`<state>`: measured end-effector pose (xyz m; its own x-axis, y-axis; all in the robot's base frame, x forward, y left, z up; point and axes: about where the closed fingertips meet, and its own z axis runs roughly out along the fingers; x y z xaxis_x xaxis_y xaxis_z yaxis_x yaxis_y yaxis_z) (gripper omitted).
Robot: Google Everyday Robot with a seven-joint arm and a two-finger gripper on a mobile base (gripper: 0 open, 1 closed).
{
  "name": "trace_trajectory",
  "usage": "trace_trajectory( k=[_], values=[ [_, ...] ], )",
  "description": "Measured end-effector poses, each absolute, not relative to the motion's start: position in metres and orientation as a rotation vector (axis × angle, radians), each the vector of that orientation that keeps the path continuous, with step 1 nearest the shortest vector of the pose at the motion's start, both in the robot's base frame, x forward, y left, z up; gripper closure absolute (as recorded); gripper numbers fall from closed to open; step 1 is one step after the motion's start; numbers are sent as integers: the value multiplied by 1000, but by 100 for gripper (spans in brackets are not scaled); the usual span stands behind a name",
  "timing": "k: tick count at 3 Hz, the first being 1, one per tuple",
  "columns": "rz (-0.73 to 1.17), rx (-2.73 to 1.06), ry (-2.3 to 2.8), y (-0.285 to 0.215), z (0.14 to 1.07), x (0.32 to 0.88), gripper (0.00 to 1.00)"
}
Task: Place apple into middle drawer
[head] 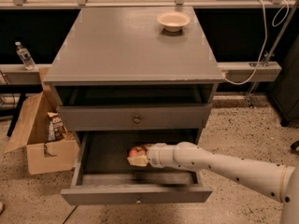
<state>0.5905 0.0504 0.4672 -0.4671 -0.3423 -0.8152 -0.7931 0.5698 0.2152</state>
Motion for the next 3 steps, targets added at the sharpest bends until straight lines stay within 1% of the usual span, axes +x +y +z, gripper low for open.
trace_trajectory(
  k=[2,3],
  values=[
    [869,-964,2056,83,435,596,3],
    [887,-989,2069,89,426,593,0]
  ],
)
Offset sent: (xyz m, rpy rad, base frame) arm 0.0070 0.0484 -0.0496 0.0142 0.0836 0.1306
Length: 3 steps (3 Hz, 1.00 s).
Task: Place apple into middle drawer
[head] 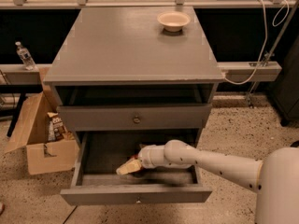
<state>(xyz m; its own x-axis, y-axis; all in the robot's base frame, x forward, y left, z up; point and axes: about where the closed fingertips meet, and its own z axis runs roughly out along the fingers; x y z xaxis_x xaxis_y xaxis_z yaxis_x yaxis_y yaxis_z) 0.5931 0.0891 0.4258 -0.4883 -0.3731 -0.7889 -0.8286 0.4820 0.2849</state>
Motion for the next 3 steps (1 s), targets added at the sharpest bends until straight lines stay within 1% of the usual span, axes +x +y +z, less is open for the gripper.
trace_trajectory(
  k=[1,3],
  values=[
    [886,-988,2069,89,426,593,0],
    [707,-774,2021,-36,493,567,0]
  ],
)
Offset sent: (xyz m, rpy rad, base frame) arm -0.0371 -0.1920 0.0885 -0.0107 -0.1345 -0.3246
